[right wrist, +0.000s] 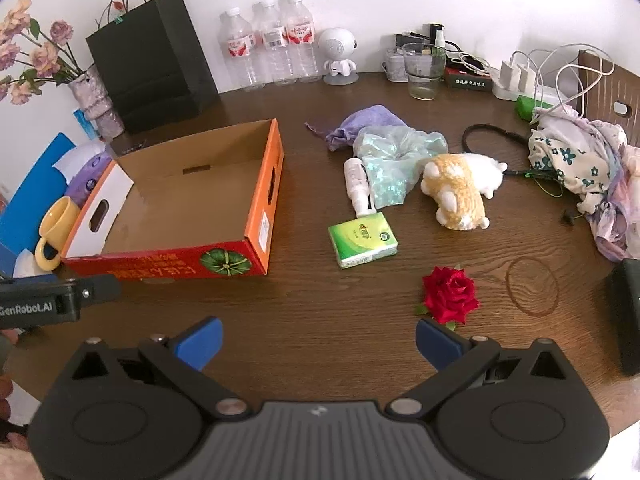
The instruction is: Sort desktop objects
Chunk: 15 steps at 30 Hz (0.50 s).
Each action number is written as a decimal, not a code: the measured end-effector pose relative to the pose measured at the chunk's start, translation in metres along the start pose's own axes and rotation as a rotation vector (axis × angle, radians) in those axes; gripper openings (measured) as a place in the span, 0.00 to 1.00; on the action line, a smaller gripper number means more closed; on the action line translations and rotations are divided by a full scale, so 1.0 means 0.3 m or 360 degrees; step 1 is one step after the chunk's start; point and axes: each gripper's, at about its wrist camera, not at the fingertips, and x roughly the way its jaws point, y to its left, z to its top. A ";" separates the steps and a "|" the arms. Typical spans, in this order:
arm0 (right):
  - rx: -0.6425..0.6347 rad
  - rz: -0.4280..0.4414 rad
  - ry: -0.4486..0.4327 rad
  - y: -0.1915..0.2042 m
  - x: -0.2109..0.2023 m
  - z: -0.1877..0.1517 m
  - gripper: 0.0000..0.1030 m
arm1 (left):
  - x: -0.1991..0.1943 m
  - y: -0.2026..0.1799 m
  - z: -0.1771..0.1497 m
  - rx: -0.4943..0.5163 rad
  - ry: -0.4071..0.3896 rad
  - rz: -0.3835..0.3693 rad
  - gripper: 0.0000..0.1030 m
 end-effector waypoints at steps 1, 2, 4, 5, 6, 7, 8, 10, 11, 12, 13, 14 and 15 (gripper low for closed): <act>0.0000 0.0004 0.0007 -0.004 0.000 -0.001 1.00 | 0.000 0.001 0.002 -0.0004 0.0006 -0.0008 1.00; -0.0001 0.0007 0.0015 -0.007 0.001 -0.001 1.00 | 0.000 0.001 0.003 -0.0009 0.0012 -0.0016 1.00; -0.0004 -0.0001 0.0015 -0.017 -0.003 0.004 1.00 | 0.000 0.003 0.006 -0.0018 0.0025 -0.0032 1.00; -0.0007 -0.0012 0.0009 -0.022 -0.006 0.008 1.00 | 0.001 0.000 0.007 -0.0021 0.0025 -0.0033 1.00; -0.0017 -0.0032 0.0008 -0.013 -0.006 0.006 1.00 | 0.002 -0.004 0.007 -0.0024 0.0021 -0.0028 1.00; -0.0026 -0.0050 0.0006 -0.006 -0.007 0.004 1.00 | 0.002 -0.009 0.007 -0.0026 0.0017 -0.0024 1.00; -0.0020 -0.0041 0.0001 -0.012 -0.009 0.002 1.00 | 0.003 -0.013 0.004 -0.0025 0.0012 -0.0019 1.00; -0.0016 -0.0031 -0.0002 -0.019 -0.009 -0.001 1.00 | 0.003 -0.020 -0.006 -0.0018 0.0001 -0.0010 1.00; -0.0014 -0.0029 -0.0009 -0.023 -0.006 -0.005 1.00 | 0.002 -0.023 -0.008 -0.0016 0.0000 -0.0007 1.00; -0.0017 -0.0030 -0.0011 -0.024 -0.005 -0.008 1.00 | 0.001 -0.024 -0.008 -0.0017 0.0000 -0.0005 1.00; -0.0019 -0.0030 -0.0013 -0.025 -0.004 -0.010 1.00 | 0.000 -0.025 -0.009 -0.0017 -0.0001 -0.0004 1.00; -0.0020 -0.0031 -0.0012 -0.025 -0.004 -0.008 1.00 | -0.001 -0.027 -0.009 -0.0016 -0.0002 -0.0003 1.00; -0.0020 -0.0031 -0.0013 -0.026 -0.005 -0.007 1.00 | -0.002 -0.029 -0.009 -0.0015 -0.0002 -0.0003 1.00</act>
